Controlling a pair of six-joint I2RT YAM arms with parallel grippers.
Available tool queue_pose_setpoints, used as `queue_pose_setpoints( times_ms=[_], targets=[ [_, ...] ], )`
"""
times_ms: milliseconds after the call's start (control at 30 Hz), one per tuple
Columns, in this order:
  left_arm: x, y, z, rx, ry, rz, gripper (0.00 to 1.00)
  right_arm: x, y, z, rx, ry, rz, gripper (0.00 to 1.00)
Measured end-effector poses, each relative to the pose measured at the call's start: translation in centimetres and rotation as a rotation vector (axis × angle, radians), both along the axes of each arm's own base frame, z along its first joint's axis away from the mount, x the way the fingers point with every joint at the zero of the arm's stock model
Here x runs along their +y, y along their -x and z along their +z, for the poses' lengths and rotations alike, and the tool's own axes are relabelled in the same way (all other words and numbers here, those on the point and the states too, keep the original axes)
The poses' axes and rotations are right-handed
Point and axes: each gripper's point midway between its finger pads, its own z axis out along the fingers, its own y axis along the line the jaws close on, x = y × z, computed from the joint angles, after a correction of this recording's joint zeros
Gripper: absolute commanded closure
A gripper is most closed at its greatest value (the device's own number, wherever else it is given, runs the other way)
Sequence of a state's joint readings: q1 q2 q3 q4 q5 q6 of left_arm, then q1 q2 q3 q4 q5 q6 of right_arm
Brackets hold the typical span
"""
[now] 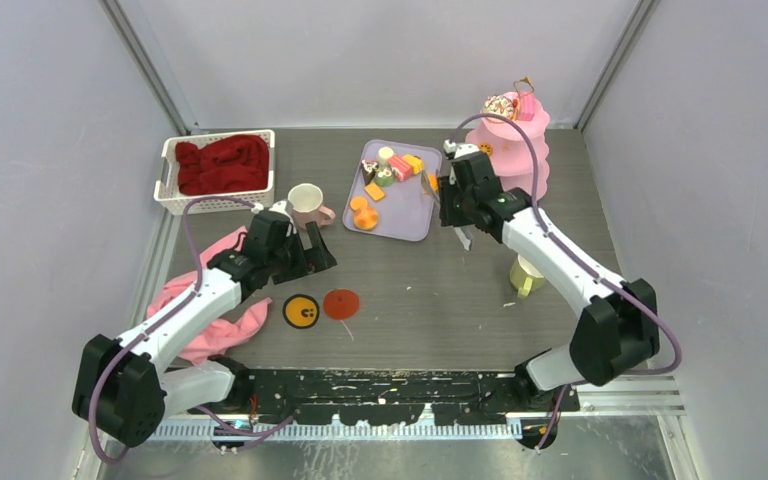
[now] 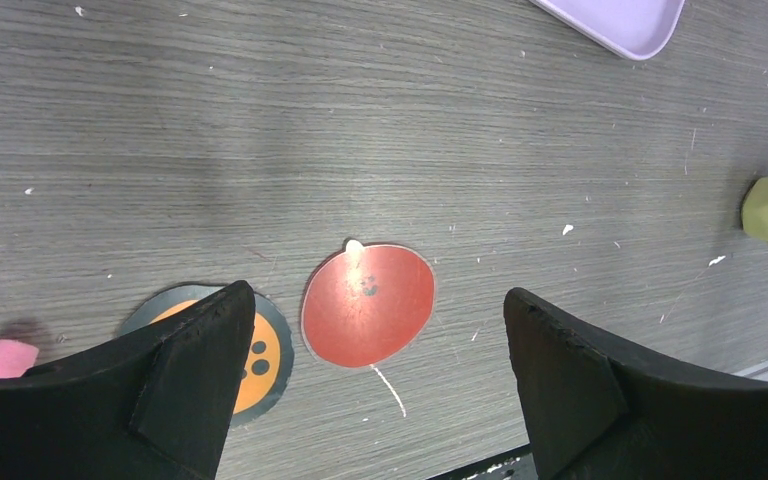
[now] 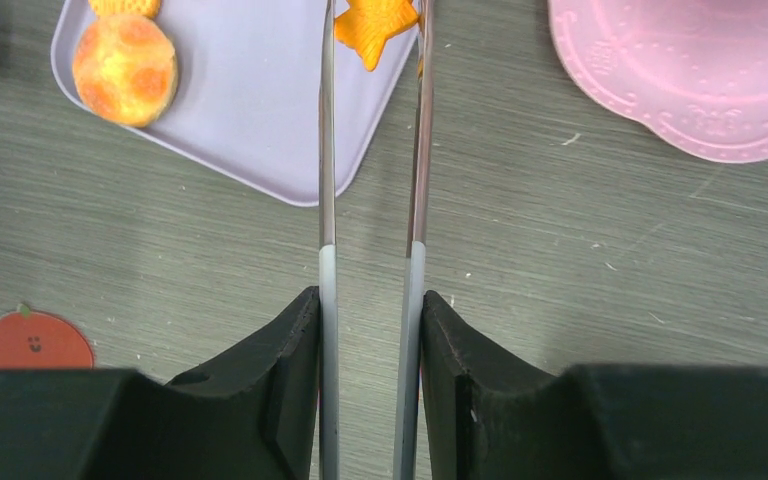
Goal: Serve the afternoon tea
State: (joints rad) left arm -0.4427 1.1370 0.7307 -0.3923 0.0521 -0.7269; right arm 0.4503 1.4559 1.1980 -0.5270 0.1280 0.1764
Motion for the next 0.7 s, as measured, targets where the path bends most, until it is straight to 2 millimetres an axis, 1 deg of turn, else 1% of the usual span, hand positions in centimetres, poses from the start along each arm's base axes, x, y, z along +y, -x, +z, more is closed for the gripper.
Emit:
queue_pose_setpoints(
  times_ms=[167,200,300,433,533,700],
  targets=[
    [-0.1,0.1,0.0,0.002,0.005,-0.005,0.06,-2.4,0.6,2.6,-0.061,-0.032,-0.061,0.80],
    [-0.1,0.1,0.0,0.003,0.006,-0.007,0.06,-2.9,0.5,2.8,-0.065,-0.034,-0.073,0.80],
    [-0.2,0.1,0.0,0.004,0.007,-0.007,0.06,-5.2,0.5,3.4,-0.085,-0.043,-0.132,0.79],
    [-0.2,0.1,0.0,0.005,0.008,-0.009,0.06,-9.1,0.4,3.1,-0.078,-0.040,-0.236,0.79],
    [-0.2,0.1,0.0,0.006,0.010,-0.011,0.06,-11.1,0.4,2.7,-0.066,-0.039,-0.291,0.79],
    [-0.6,0.1,0.2,0.002,0.029,-0.017,0.07,-13.0,0.2,2.5,-0.062,-0.042,-0.341,0.79]
  ],
)
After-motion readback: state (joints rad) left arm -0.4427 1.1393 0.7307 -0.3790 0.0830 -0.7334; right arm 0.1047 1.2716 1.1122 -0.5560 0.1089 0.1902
